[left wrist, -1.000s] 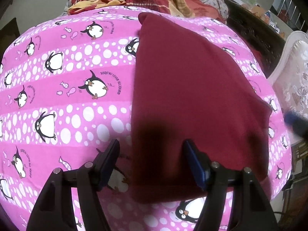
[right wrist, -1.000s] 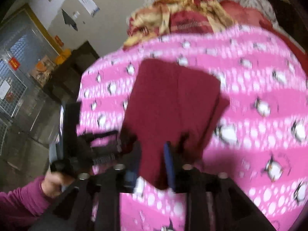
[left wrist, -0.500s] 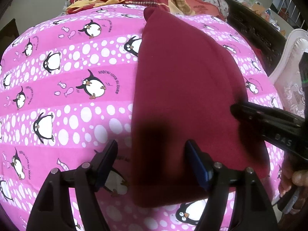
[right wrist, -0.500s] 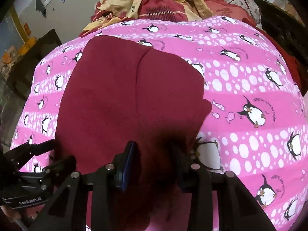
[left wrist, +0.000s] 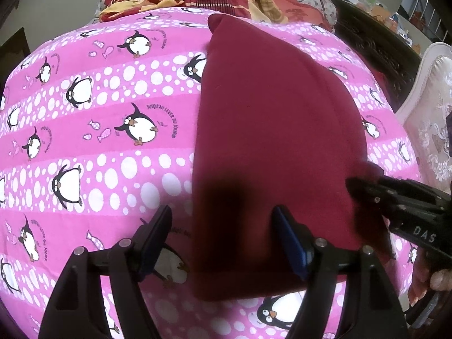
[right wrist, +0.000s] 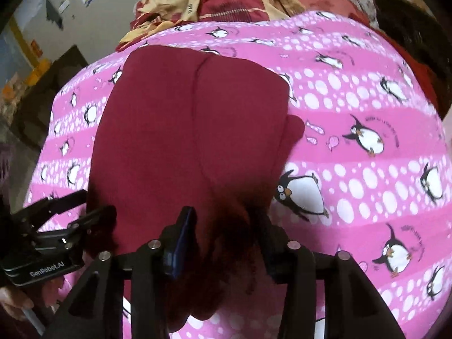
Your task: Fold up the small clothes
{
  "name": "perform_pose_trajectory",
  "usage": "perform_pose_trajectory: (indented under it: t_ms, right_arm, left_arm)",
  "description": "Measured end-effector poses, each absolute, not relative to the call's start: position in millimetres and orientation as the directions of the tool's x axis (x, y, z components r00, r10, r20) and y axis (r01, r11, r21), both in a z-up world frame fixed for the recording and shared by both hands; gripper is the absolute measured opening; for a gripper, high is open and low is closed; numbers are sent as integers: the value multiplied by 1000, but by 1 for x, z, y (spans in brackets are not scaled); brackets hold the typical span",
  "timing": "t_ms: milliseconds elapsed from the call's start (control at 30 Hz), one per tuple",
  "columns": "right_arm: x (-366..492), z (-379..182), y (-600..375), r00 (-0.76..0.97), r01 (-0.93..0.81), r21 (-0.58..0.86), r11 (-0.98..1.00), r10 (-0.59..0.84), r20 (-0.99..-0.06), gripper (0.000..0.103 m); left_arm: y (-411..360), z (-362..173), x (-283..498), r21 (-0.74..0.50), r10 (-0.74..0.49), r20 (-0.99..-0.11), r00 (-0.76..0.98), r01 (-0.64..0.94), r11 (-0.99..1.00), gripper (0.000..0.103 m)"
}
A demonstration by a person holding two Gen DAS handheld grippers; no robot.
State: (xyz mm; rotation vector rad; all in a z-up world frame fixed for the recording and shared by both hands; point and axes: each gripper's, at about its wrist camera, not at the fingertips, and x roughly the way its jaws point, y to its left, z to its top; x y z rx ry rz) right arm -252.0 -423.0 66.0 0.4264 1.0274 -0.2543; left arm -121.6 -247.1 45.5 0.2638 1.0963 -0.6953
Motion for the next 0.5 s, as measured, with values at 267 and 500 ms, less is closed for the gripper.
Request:
perform_pose_trajectory:
  t_ms: [267, 500]
  right_arm:
    - [-257, 91, -418, 565, 389, 248, 887, -17, -825, 55]
    - [-246, 78, -426, 542, 413, 252, 875, -14, -840, 59]
  left_arm:
    - [-248, 51, -118, -145, -395, -877, 275, 630, 763, 74]
    - [-254, 53, -115, -140, -398, -874, 279, 640, 756, 74]
